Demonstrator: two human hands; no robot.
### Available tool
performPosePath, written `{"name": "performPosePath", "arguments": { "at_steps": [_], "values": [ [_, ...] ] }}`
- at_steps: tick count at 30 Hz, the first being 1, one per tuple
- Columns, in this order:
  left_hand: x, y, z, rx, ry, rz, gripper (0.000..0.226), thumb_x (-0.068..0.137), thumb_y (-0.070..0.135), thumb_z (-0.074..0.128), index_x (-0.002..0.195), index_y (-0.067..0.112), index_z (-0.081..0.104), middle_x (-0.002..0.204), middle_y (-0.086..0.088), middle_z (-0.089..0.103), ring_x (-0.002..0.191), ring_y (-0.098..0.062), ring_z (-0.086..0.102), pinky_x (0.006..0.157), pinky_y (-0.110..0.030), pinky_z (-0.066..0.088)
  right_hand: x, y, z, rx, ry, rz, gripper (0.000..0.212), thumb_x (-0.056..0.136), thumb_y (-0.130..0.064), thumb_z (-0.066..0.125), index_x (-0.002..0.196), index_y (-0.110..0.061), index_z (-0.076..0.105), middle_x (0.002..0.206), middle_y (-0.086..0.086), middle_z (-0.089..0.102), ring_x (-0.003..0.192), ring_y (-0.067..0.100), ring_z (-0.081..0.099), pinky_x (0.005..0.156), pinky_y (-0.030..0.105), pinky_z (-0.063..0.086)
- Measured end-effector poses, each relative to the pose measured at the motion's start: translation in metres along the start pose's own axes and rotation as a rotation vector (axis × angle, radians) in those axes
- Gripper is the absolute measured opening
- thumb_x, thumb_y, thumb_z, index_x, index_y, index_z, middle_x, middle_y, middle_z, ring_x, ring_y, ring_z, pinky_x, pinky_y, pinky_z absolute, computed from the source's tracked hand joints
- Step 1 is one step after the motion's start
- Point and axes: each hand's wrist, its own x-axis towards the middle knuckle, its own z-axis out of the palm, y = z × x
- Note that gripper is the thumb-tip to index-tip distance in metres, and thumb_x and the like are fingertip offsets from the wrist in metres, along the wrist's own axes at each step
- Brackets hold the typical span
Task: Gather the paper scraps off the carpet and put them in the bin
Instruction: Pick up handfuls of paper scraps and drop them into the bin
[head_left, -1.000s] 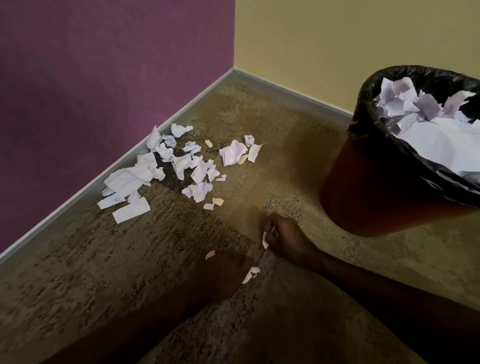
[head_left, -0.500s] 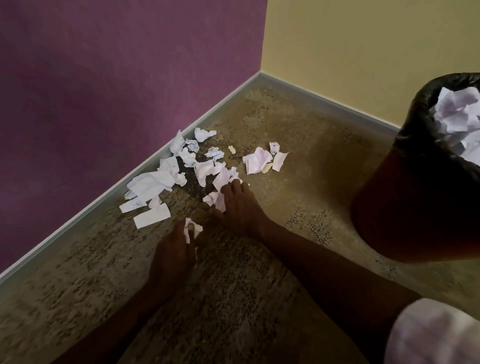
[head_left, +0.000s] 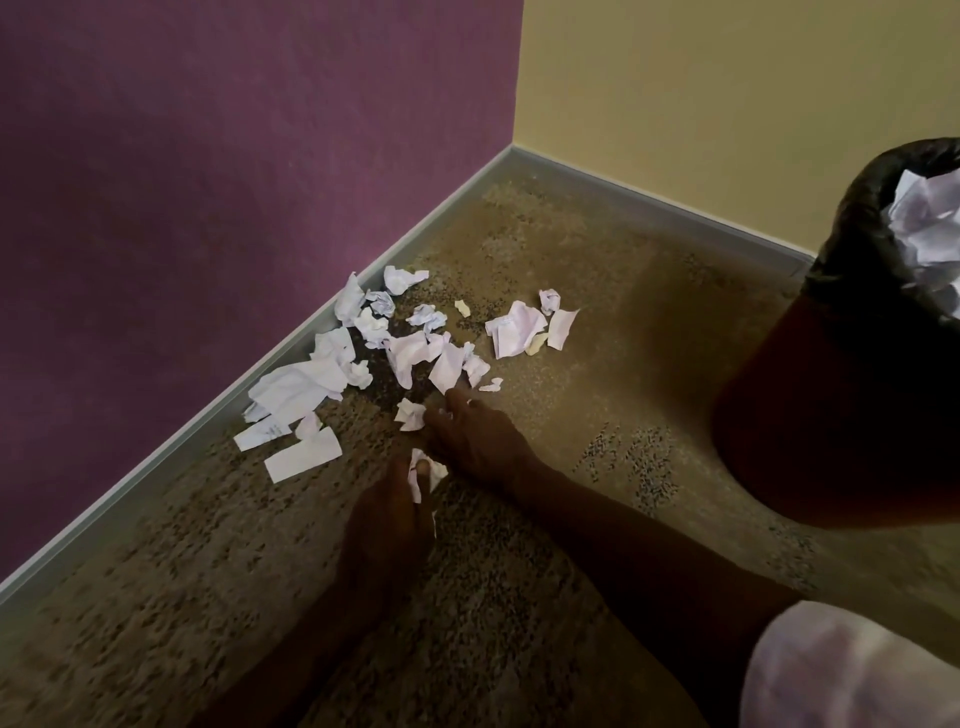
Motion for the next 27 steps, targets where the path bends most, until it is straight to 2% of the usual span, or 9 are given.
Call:
{"name": "performPosePath", "arguments": {
  "at_steps": [4, 6, 9, 11, 14, 17, 19, 22, 27],
  "values": [
    [-0.002, -0.004, -0.010, -0.009, 0.077, 0.034, 0.067, 0.093, 0.058, 0.014, 0.126, 0.015, 0.054, 0.097, -0.005, 0.072, 0.081, -0.021, 0.069, 0.078, -0.043, 0.056, 0.002, 0.002, -0.012, -0.003, -0.049, 0.027, 0.032, 0.099, -0.035, 0.045, 0.116, -0.009, 0.050, 0.102, 0.012, 0.061, 0.081, 0.025, 0.059, 0.067, 0.037, 0.049],
    [-0.002, -0.010, -0.013, 0.017, 0.093, 0.017, 0.063, 0.095, 0.056, 0.014, 0.127, 0.017, 0.052, 0.096, -0.005, 0.072, 0.080, -0.021, 0.069, 0.077, -0.043, 0.056, 0.005, 0.003, -0.019, 0.012, 0.017, 0.064, 0.031, 0.099, -0.034, 0.047, 0.110, -0.006, 0.054, 0.098, 0.015, 0.065, 0.081, 0.027, 0.062, 0.069, 0.041, 0.051],
    [-0.003, -0.014, -0.016, -0.003, 0.153, 0.028, 0.060, 0.096, 0.054, 0.016, 0.128, 0.017, 0.051, 0.093, -0.006, 0.072, 0.074, -0.021, 0.069, 0.069, -0.045, 0.057, 0.016, -0.007, -0.024, 0.212, 0.052, 0.155, 0.022, 0.098, -0.031, 0.050, 0.103, -0.010, 0.057, 0.095, 0.012, 0.067, 0.083, 0.024, 0.062, 0.072, 0.041, 0.052],
    [-0.004, -0.014, -0.019, -0.025, 0.176, 0.018, 0.053, 0.099, 0.050, 0.021, 0.128, 0.016, 0.051, 0.094, -0.007, 0.072, 0.072, -0.021, 0.070, 0.065, -0.045, 0.058, 0.023, -0.016, -0.024, 0.287, -0.078, 0.090, 0.025, 0.096, -0.027, 0.053, 0.117, -0.014, 0.054, 0.103, 0.012, 0.066, 0.091, 0.024, 0.062, 0.081, 0.042, 0.052],
    [-0.001, -0.014, -0.022, -0.043, 0.198, 0.002, 0.053, 0.098, 0.050, 0.021, 0.124, 0.017, 0.053, 0.096, -0.007, 0.071, 0.074, -0.023, 0.070, 0.066, -0.044, 0.058, 0.029, -0.020, -0.019, 0.101, -0.245, -0.016, 0.043, 0.097, -0.024, 0.053, 0.137, -0.011, 0.047, 0.119, 0.021, 0.061, 0.110, 0.031, 0.057, 0.091, 0.038, 0.045],
    [0.001, -0.012, -0.023, -0.031, 0.210, 0.014, 0.050, 0.101, 0.049, 0.021, 0.122, 0.016, 0.052, 0.096, -0.006, 0.071, 0.077, -0.022, 0.070, 0.067, -0.040, 0.058, 0.028, -0.019, -0.016, 0.171, -0.147, 0.004, 0.026, 0.093, -0.018, 0.056, 0.115, -0.004, 0.060, 0.109, 0.021, 0.064, 0.102, 0.031, 0.059, 0.080, 0.031, 0.041],
    [0.002, -0.009, -0.026, -0.030, 0.230, 0.031, 0.048, 0.101, 0.044, 0.024, 0.118, 0.012, 0.055, 0.089, -0.004, 0.070, 0.072, -0.019, 0.066, 0.063, -0.031, 0.051, 0.021, -0.017, -0.016, 0.270, -0.093, 0.050, 0.017, 0.091, -0.018, 0.060, 0.102, -0.005, 0.063, 0.103, 0.015, 0.065, 0.096, 0.027, 0.061, 0.079, 0.032, 0.047],
    [0.006, -0.003, -0.034, 0.009, 0.268, 0.090, 0.041, 0.103, 0.037, 0.029, 0.110, 0.008, 0.056, 0.077, -0.005, 0.066, 0.066, -0.022, 0.064, 0.058, -0.028, 0.043, 0.005, -0.009, -0.022, 0.374, -0.073, 0.156, 0.016, 0.091, -0.026, 0.062, 0.095, -0.011, 0.065, 0.093, 0.002, 0.065, 0.085, 0.016, 0.060, 0.071, 0.029, 0.048],
    [0.018, 0.018, -0.063, 0.034, 0.300, 0.194, 0.034, 0.103, 0.030, 0.035, 0.102, 0.003, 0.055, 0.064, -0.005, 0.056, 0.059, -0.029, 0.058, 0.056, -0.031, 0.039, -0.008, -0.005, -0.073, 0.409, 0.044, 0.183, 0.020, 0.091, -0.022, 0.063, 0.087, -0.004, 0.070, 0.082, 0.002, 0.065, 0.076, 0.013, 0.058, 0.067, 0.024, 0.037]
  ]
}}
